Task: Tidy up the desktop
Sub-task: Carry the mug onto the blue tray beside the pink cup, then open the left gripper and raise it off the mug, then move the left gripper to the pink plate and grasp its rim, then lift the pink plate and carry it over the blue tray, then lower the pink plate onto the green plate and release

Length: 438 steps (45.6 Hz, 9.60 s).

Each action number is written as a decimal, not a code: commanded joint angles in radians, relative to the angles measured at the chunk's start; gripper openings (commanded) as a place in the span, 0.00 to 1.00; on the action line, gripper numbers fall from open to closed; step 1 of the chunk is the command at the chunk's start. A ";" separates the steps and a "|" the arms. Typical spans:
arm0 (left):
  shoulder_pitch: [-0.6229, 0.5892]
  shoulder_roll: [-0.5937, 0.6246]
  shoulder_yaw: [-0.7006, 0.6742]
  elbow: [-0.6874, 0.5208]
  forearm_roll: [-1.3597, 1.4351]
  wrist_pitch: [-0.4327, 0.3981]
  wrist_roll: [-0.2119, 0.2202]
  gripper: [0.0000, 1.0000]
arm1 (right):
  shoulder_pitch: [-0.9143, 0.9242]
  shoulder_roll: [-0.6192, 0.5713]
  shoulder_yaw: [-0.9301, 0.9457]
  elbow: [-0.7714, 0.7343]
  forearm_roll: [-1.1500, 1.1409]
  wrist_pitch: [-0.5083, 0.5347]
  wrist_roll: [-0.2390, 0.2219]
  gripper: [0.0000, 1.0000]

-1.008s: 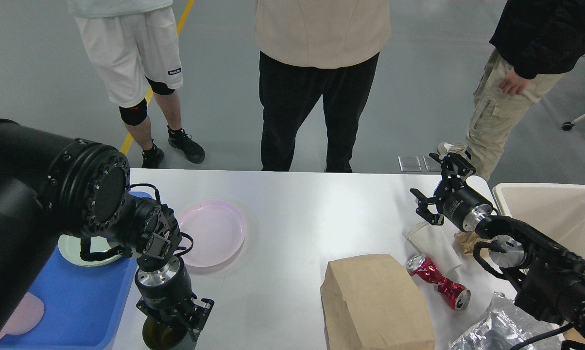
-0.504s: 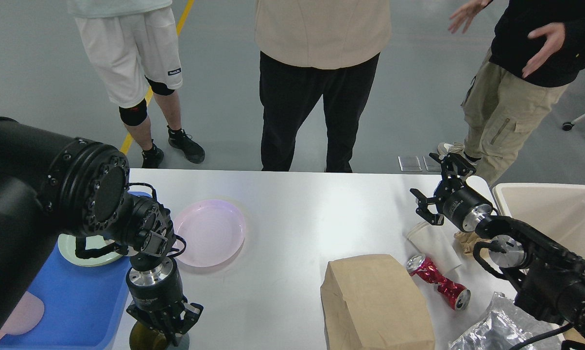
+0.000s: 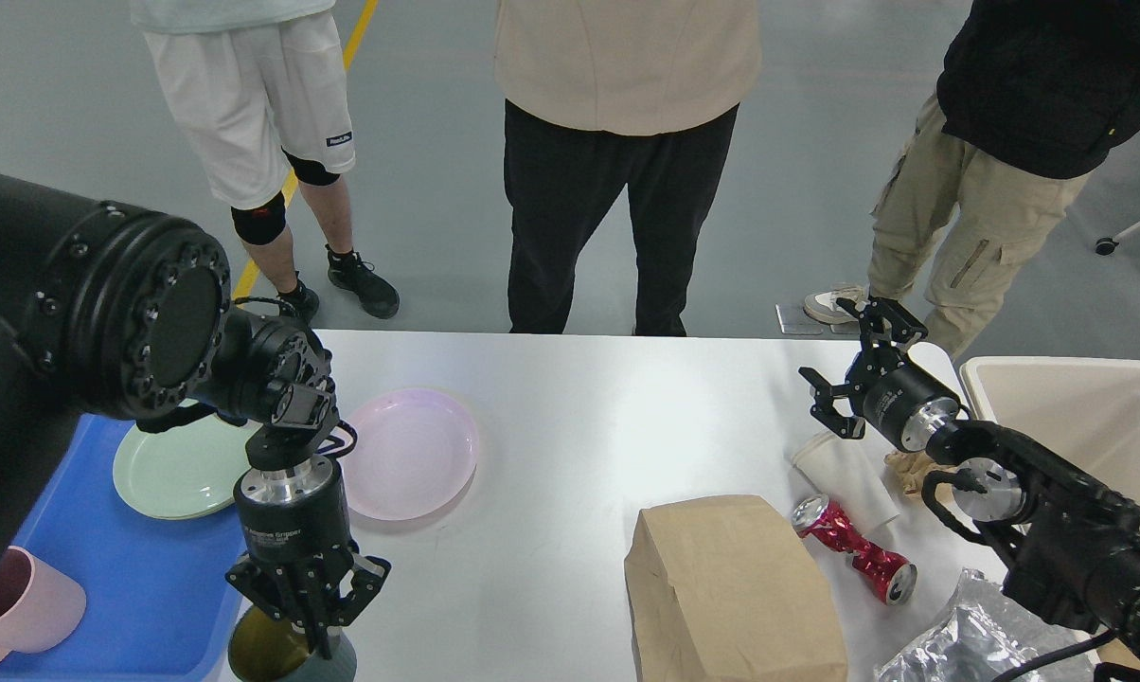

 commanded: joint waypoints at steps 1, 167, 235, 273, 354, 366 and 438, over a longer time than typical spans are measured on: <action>-0.053 0.009 0.007 -0.004 0.000 -0.002 0.005 0.00 | 0.000 0.000 0.000 0.000 0.000 0.000 0.000 1.00; -0.029 -0.075 0.001 0.358 0.082 0.283 0.021 0.89 | 0.000 0.000 0.000 0.000 0.000 0.000 0.000 1.00; 0.522 -0.074 -0.180 0.734 0.080 0.696 0.206 0.89 | 0.000 0.000 0.000 0.000 0.000 0.000 0.000 1.00; 0.574 -0.071 -0.222 0.737 0.074 0.614 0.203 0.86 | 0.000 0.000 0.000 0.000 0.000 0.000 0.000 1.00; 0.306 -0.063 -0.448 0.713 0.042 0.045 0.311 0.00 | 0.000 0.000 0.000 0.000 0.000 0.000 0.000 1.00; 0.152 -0.014 -0.465 0.656 -0.037 -0.002 0.309 0.00 | 0.000 0.000 0.000 0.000 0.000 0.000 0.000 1.00; 0.414 0.363 -0.208 0.789 -0.015 0.387 0.318 0.01 | 0.000 0.000 0.000 0.000 0.000 0.000 0.000 1.00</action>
